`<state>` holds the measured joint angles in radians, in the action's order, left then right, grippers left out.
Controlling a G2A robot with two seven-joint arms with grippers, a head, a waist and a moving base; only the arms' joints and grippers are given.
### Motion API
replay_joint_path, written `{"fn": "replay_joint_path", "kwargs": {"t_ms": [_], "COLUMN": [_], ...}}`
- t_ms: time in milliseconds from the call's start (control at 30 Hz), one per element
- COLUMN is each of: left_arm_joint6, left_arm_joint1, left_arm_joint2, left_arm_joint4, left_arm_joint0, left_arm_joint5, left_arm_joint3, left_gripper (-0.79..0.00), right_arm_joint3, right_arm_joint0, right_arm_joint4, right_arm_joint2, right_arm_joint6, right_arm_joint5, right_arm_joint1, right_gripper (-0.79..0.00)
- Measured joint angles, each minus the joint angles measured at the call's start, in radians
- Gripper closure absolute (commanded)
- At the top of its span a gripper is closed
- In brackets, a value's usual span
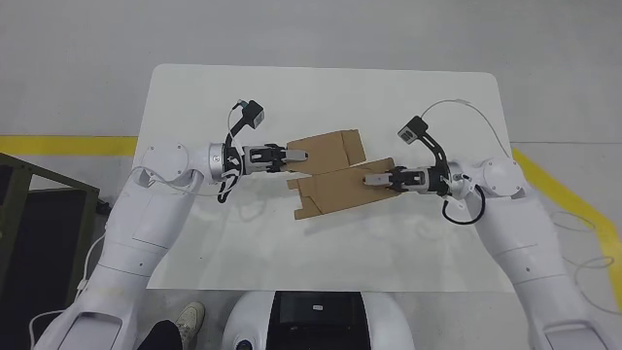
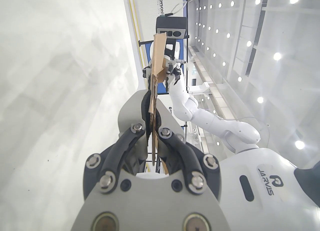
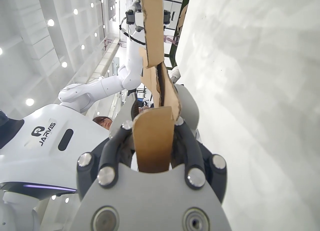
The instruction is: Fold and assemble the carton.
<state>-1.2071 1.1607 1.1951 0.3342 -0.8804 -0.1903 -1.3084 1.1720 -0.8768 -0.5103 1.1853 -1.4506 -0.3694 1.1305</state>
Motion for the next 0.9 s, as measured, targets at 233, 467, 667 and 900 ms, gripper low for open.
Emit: {"fn": "replay_joint_path", "kwargs": {"t_ms": [233, 467, 667, 900], "left_arm_joint6": [0.002, 0.014, 0.019, 0.016], "left_arm_joint1": [-0.003, -0.007, -0.011, -0.017], "left_arm_joint2": [-0.004, -0.002, 0.008, 0.020], "left_arm_joint4": [0.006, 0.008, 0.031, 0.056], "left_arm_joint0": [0.001, -0.003, -0.004, -0.010], "left_arm_joint5": [-0.002, -0.008, 0.006, 0.014], "left_arm_joint3": [0.000, -0.009, -0.009, -0.016], "left_gripper": [0.000, -0.785, -0.785, -0.785], "right_arm_joint3": [0.002, -0.009, -0.007, -0.009], "right_arm_joint0": [0.001, 0.009, 0.011, 0.007], "right_arm_joint4": [-0.005, -0.017, -0.011, 0.001], "right_arm_joint2": [-0.012, -0.023, -0.027, -0.024], "right_arm_joint6": [-0.001, 0.006, 0.012, 0.023], "right_arm_joint5": [0.001, -0.006, -0.012, -0.023], "right_arm_joint1": [-0.008, -0.012, -0.018, -0.025], "right_gripper": [0.000, 0.000, 0.000, 0.000]}}
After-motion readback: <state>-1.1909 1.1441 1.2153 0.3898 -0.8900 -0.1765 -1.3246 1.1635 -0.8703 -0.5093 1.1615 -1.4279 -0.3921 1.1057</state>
